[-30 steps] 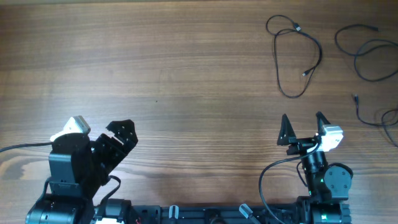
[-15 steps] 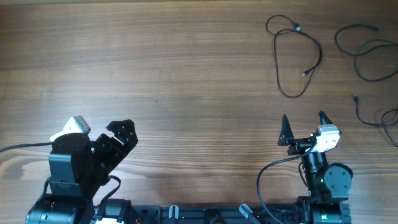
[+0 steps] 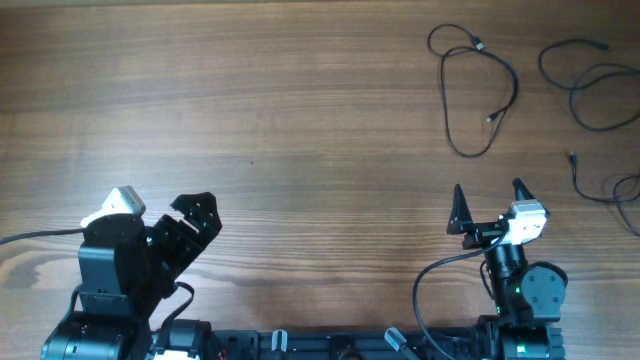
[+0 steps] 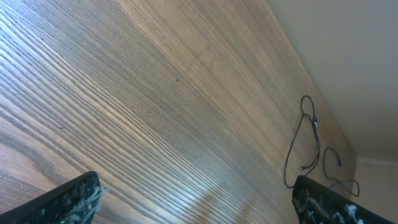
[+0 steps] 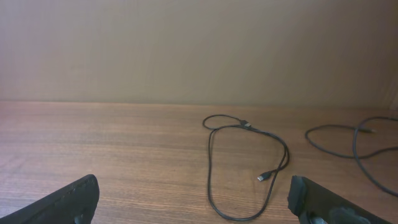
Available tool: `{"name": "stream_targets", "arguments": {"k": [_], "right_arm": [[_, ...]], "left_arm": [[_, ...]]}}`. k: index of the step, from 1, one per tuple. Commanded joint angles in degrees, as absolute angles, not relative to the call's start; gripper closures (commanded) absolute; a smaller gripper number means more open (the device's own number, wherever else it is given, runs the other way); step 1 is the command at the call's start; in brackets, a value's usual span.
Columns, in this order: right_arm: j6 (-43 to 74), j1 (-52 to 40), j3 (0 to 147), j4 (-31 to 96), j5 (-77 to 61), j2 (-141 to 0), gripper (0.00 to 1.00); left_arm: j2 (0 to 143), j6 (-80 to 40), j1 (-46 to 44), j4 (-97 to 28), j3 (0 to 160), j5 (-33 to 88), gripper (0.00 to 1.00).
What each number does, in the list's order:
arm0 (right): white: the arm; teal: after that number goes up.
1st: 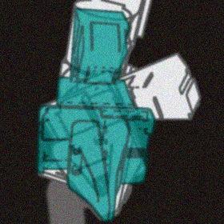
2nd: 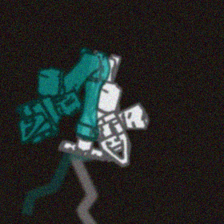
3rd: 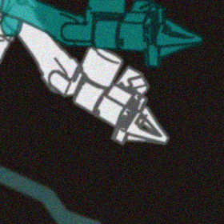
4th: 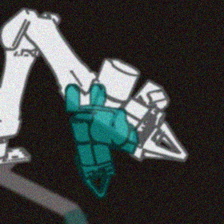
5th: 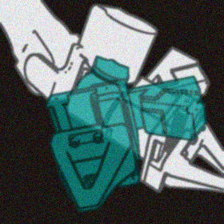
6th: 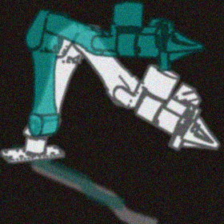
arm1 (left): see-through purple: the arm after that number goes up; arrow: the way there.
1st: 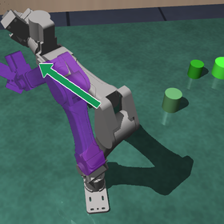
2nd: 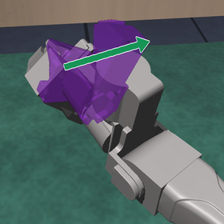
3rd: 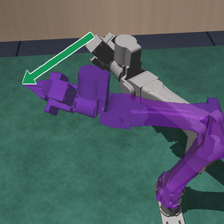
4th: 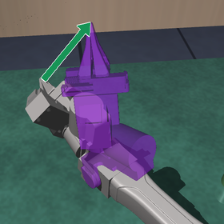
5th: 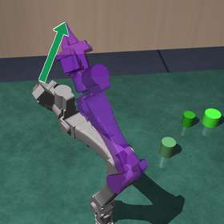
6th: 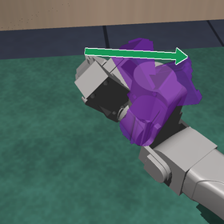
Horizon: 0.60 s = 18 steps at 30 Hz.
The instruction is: Untangle cables
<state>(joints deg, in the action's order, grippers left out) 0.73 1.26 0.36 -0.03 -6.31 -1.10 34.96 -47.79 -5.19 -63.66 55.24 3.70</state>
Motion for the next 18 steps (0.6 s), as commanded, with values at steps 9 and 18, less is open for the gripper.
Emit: {"name": "stream_targets", "arguments": {"k": [9,18], "right_arm": [[0.0,0.9,0.3,-0.3,-5.3,-0.2,0.0],[0.0,0.9,0.3,-0.3,-5.3,-0.2,0.0]], "left_arm": [[34.9,-46.7,-5.0,-63.5,55.6,2.7,0.0],[25.7,-46.6,-5.0,-61.4,52.5,-1.3,0.0]]}}
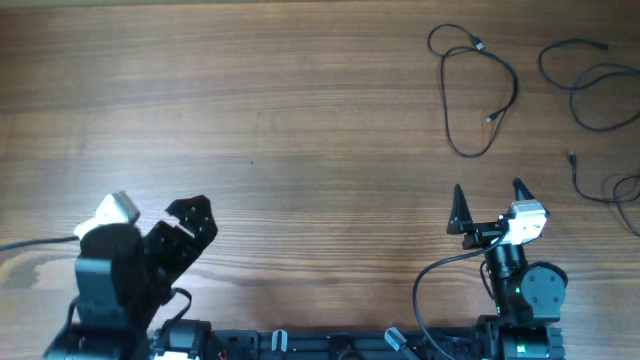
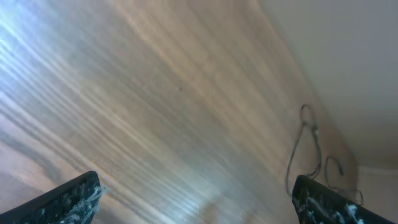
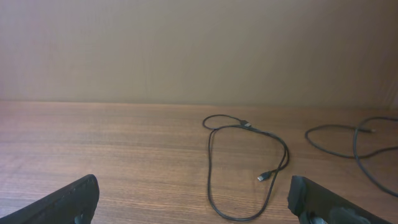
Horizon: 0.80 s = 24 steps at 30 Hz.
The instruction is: Untangle cables
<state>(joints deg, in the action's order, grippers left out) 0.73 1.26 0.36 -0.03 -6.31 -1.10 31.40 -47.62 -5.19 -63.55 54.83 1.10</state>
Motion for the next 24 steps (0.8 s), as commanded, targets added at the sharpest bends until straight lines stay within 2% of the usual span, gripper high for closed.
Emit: {"name": "stream_targets", "arguments": {"k": [1,5,11,17,21,24], "right_arm": [[0.0,0.9,0.3,-0.3,-5.3,-0.2,0.0],[0.0,0.9,0.3,-0.3,-5.3,-0.2,0.0],[0.0,0.9,0.3,-0.3,-5.3,-0.2,0.0],[0.0,0.9,0.3,-0.3,-5.3,-0.2,0.0],[0.0,0.9,0.3,-0.3,-5.3,-0.2,0.0],[0.0,0.9,0.3,-0.3,-5.3,-0.2,0.0]], "left_arm": [[23.3,-46.4,-5.0,-60.4,51.3,-1.6,0.0],[10.0,-41.9,-5.0,-54.0,43.4,-1.6,0.0],[0.7,-36.6,-5.0,-42.9,33.7,-1.5,0.0],[0.2,-35.4,-4.9,-28.9,24.3,-1.6,0.0],[0.2,-29.9,-4.9,-17.6,17.3,-1.5,0.0],[0.2,-25.5,-4.9,-13.6,13.3,-1.6,0.0]]}}
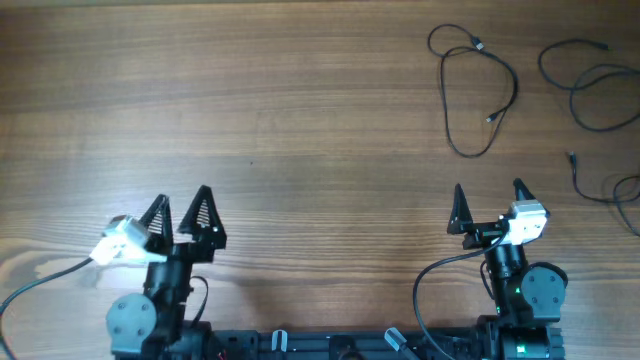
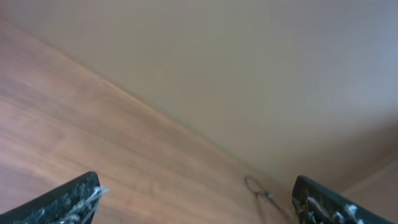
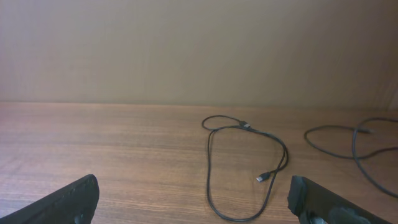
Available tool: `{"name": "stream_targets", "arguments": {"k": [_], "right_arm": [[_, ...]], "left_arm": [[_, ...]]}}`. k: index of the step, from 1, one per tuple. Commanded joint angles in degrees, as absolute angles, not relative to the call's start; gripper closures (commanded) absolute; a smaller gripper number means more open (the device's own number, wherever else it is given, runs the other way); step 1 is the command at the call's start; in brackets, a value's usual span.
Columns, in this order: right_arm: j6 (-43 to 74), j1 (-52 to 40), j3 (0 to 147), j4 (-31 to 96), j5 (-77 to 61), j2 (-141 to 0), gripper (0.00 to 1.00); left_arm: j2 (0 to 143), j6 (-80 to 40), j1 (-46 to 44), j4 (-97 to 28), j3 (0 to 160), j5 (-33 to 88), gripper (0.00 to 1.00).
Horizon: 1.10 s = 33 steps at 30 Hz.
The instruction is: Untangle cables
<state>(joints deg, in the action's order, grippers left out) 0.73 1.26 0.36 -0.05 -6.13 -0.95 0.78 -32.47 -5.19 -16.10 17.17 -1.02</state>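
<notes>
Three thin black cables lie apart at the far right of the wooden table (image 1: 300, 110): a long loop (image 1: 447, 100), a curled one (image 1: 598, 127) and a third (image 1: 590, 192) by the right edge. My left gripper (image 1: 182, 203) stands open and empty at the near left, far from all of them. My right gripper (image 1: 488, 193) is open and empty at the near right, short of the loop. In the right wrist view the loop (image 3: 208, 168) lies ahead between the open fingers (image 3: 68, 199). The left wrist view shows it faintly, as a distant cable (image 2: 255, 185).
A beige wall (image 3: 186, 50) rises behind the table's far edge. The arm bases and their wiring (image 1: 430, 290) sit along the near edge. Between the two grippers is bare wood.
My left arm has drawn back toward the near edge and its gripper has swung from slanting right to pointing straight at the far side; its wrist view now faces the wall. The right arm has not moved.
The left gripper first stood open at the near left, slanted toward the right. Then it sat slightly nearer the edge. Now it points straight ahead, mirroring the right gripper. The right gripper and all cables stayed where they were throughout.
</notes>
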Motion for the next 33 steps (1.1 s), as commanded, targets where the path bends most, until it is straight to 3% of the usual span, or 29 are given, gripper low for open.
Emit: {"name": "stream_targets", "arguments": {"k": [1,8,15,21,33], "right_arm": [[0.0,0.9,0.3,-0.3,-5.3,-0.2,0.0],[0.0,0.9,0.3,-0.3,-5.3,-0.2,0.0],[0.0,0.9,0.3,-0.2,-5.3,-0.2,0.0],[0.0,0.9,0.3,-0.3,-5.3,-0.2,0.0],[0.0,0.9,0.3,-0.3,-5.3,-0.2,0.0]], "left_arm": [[0.2,-23.5,-4.9,-12.3,11.9,-1.6,0.0],[0.2,-20.0,-2.3,-3.6,3.1,-1.4,0.0],[0.2,-3.1,-2.4,-4.2,0.3,6.1,0.0],[0.2,3.0,-2.4,-4.1,0.3,6.9,0.0],[0.2,-0.6,-2.3,-3.9,0.3,6.4,0.0]]}}
